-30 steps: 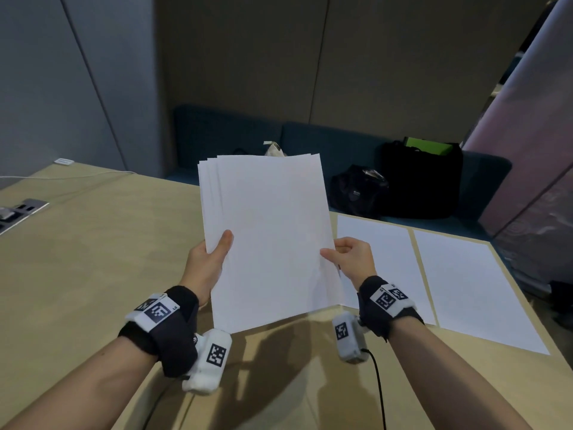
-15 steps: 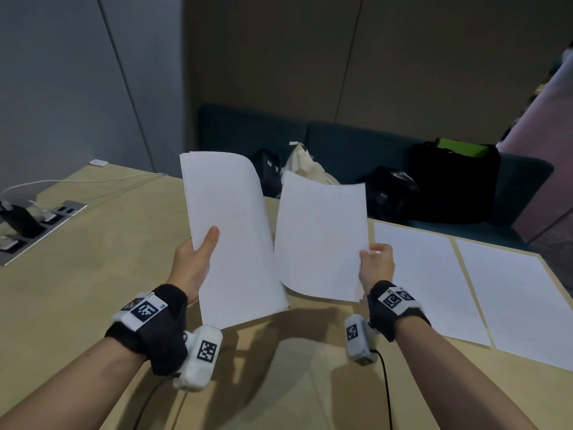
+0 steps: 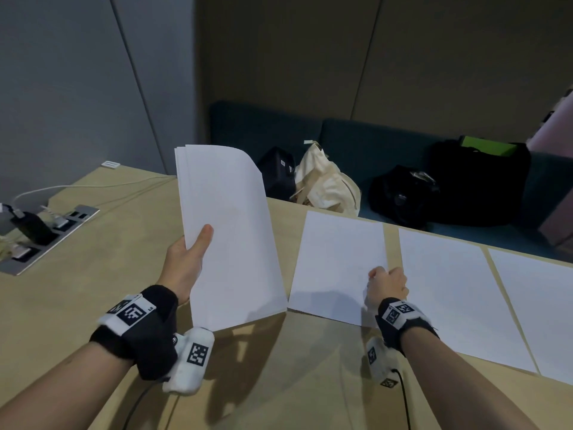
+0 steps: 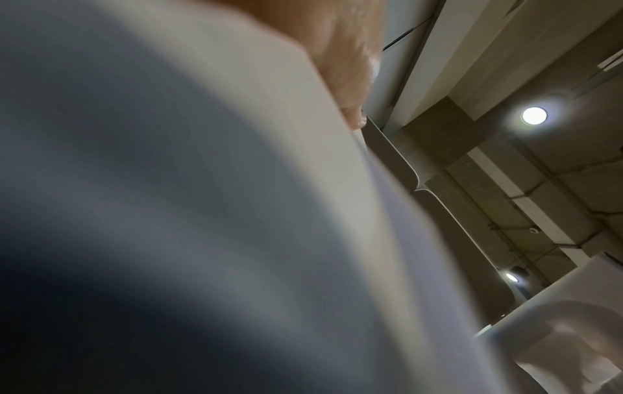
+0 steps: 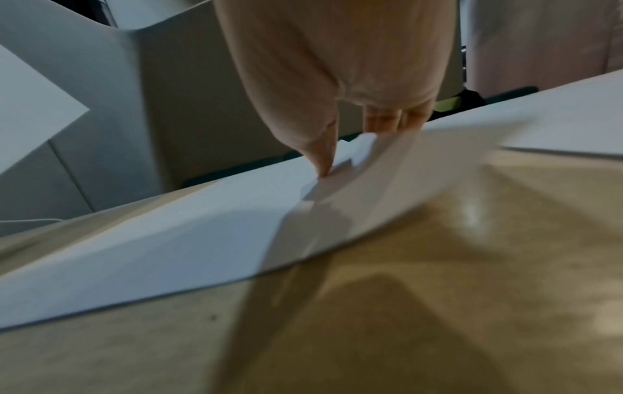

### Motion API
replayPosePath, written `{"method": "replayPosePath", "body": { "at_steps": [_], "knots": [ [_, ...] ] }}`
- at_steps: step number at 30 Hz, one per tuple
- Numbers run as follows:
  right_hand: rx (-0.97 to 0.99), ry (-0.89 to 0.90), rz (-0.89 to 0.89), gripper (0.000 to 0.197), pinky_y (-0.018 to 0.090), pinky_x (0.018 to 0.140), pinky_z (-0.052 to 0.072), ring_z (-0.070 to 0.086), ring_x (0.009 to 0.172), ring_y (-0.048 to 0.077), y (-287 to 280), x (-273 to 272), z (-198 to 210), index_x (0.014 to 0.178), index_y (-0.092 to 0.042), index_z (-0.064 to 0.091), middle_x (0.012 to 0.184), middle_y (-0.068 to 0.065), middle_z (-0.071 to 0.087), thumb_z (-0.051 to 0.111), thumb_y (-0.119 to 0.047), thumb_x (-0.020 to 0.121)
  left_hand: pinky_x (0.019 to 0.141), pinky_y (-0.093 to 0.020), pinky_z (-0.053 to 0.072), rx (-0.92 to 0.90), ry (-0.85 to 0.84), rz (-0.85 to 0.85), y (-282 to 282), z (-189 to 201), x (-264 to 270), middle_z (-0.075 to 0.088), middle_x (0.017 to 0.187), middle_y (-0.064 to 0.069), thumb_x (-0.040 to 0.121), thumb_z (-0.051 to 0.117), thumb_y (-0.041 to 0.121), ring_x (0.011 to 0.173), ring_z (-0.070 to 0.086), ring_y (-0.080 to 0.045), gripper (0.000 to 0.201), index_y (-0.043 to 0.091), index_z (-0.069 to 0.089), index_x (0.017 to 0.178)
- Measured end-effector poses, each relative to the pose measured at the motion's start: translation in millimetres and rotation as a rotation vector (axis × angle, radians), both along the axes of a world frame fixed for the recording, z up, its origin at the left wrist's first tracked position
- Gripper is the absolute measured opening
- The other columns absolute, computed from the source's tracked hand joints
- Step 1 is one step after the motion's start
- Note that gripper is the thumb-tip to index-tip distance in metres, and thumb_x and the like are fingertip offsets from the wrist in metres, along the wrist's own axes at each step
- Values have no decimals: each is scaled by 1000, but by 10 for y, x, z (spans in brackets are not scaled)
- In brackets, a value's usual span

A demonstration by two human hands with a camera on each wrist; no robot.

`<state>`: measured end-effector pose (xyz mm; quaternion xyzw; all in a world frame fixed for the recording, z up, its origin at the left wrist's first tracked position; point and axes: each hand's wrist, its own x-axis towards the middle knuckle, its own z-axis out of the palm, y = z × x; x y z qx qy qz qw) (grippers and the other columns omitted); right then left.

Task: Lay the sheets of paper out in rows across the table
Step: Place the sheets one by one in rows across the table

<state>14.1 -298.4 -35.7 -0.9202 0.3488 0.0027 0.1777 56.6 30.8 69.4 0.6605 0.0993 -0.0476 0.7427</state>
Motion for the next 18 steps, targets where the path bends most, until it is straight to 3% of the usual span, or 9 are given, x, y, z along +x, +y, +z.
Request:
{"method": "replayPosePath", "body": {
  "at_steps": [3,8,12,15,18],
  "knots": [
    [-181,75,130,34,42,106,28,33,127,33,112,-2,109,124,-17,50,140,15,28,49,-25,90,102,-41,45,-6,9,-12,12,-40,15,64,124,-5,91,54,35,115,60,-24,40,11,59,123],
    [28,195,441,51,50,115,15,15,143,28,387,-82,123,140,-33,35,157,3,14,46,-42,90,100,-38,46,2,7,-38,-2,-61,4,64,124,-3,91,54,36,115,60,-22,41,12,58,123],
    [74,299,423,59,57,115,6,1,147,29,456,-90,73,145,-41,21,160,-2,1,42,-49,90,88,-30,48,-6,9,-42,-30,-47,-14,64,123,-3,92,53,34,111,61,-20,41,10,58,124],
    [86,301,398,60,57,115,5,-1,147,28,442,-63,90,145,-40,20,160,-2,0,43,-49,90,78,-25,49,-14,12,-44,-40,-33,-35,64,122,-5,92,53,33,103,62,-19,43,7,57,125],
    [92,290,388,60,57,115,5,-1,147,27,426,-49,80,145,-40,21,160,-2,1,44,-49,89,76,-24,49,-13,11,-44,-37,-39,-44,64,121,-4,93,52,33,100,63,-17,42,6,57,125]
  ]
}}
